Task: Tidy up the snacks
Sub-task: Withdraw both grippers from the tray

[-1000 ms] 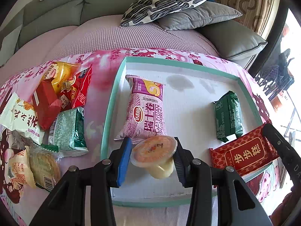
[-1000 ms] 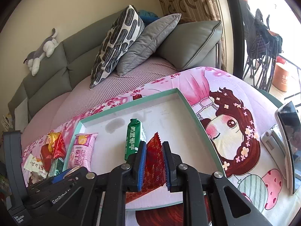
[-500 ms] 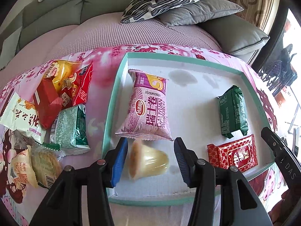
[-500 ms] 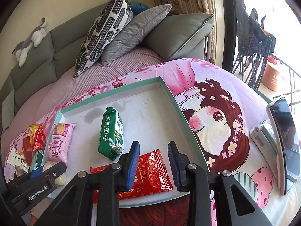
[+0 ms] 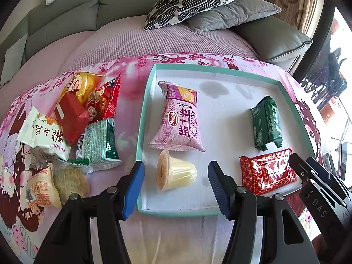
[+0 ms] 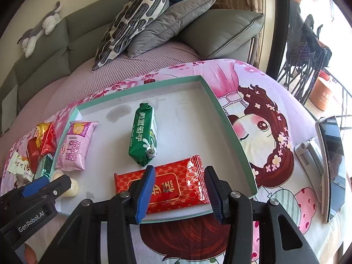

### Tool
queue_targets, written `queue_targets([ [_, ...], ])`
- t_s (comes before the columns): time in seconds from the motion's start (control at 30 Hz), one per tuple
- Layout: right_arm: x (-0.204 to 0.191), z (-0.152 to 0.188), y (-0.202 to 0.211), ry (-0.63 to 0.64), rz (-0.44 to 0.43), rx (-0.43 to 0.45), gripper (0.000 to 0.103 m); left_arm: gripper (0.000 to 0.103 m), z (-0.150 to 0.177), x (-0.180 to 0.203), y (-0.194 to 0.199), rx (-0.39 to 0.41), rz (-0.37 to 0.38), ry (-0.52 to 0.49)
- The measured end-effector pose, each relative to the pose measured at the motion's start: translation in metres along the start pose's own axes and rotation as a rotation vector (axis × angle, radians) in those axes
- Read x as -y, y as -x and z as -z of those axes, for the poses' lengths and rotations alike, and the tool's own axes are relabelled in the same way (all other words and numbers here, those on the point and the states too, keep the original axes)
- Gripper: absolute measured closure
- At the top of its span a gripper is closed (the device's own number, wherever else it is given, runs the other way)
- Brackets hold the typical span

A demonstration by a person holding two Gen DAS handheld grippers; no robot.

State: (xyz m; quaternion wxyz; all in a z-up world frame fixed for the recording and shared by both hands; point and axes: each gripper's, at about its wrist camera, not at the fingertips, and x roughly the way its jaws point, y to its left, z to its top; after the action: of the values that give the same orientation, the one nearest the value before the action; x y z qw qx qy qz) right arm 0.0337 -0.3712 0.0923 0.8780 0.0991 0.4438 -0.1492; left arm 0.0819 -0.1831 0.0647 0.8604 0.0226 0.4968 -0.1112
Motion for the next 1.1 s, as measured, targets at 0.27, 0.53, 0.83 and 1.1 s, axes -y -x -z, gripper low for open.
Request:
queue_targets([
  [0.27,-0.014,0.012,0.008,0.084,0.033,-0.026,0.034,0.025,0.009,-0.017,0.012,0.020,-0.046,0.026],
  [0.53,-0.027,0.020,0.009,0.118,0.000,-0.036,0.019,0.018,0.024,-0.036,0.011,0.009,-0.102,0.041],
  [0.83,-0.026,0.021,0.006,0.097,-0.004,-0.051,0.000,0.013,0.032,-0.043,0.010,-0.004,-0.116,0.048],
  [1.1,-0.021,0.021,0.004,0.070,-0.013,-0.062,0.000,0.004,0.031,-0.046,0.007,0.000,-0.111,0.068],
])
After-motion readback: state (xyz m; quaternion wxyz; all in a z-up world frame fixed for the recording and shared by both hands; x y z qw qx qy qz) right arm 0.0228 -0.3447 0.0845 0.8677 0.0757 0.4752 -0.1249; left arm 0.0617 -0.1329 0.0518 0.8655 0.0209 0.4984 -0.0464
